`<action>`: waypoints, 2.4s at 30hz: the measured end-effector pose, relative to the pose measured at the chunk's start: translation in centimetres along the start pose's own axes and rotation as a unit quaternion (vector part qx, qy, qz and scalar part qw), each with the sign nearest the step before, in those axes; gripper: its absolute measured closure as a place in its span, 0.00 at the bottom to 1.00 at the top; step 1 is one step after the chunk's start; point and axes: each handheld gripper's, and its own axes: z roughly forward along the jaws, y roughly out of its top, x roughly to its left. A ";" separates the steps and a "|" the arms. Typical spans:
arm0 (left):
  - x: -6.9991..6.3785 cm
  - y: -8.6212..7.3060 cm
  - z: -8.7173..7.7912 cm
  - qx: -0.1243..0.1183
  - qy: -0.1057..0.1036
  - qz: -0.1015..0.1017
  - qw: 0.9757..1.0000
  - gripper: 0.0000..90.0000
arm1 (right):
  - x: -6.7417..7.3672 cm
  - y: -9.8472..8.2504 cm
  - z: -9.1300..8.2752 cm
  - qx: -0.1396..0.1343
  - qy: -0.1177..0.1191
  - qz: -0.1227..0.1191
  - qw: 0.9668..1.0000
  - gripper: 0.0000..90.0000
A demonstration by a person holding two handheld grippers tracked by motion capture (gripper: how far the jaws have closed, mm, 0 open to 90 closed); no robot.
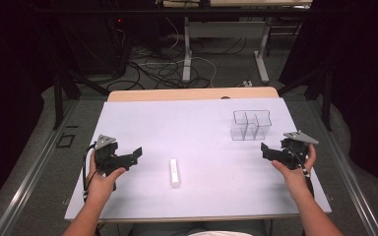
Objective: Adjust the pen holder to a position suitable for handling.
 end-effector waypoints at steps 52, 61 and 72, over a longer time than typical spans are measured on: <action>0.1 -0.4 -0.3 -0.007 0.015 0.005 1.000 0.01 | -2.2 9.9 3.8 0.027 -0.006 -0.052 0.998 0.46; 0.3 -0.4 -0.3 -0.001 0.013 0.008 1.000 0.01 | -2.3 10.3 5.6 0.049 -0.011 -0.050 0.997 0.56; 0.4 -0.5 -0.3 0.003 0.015 0.007 1.000 0.01 | -2.6 10.1 6.8 0.067 -0.027 -0.053 0.996 0.78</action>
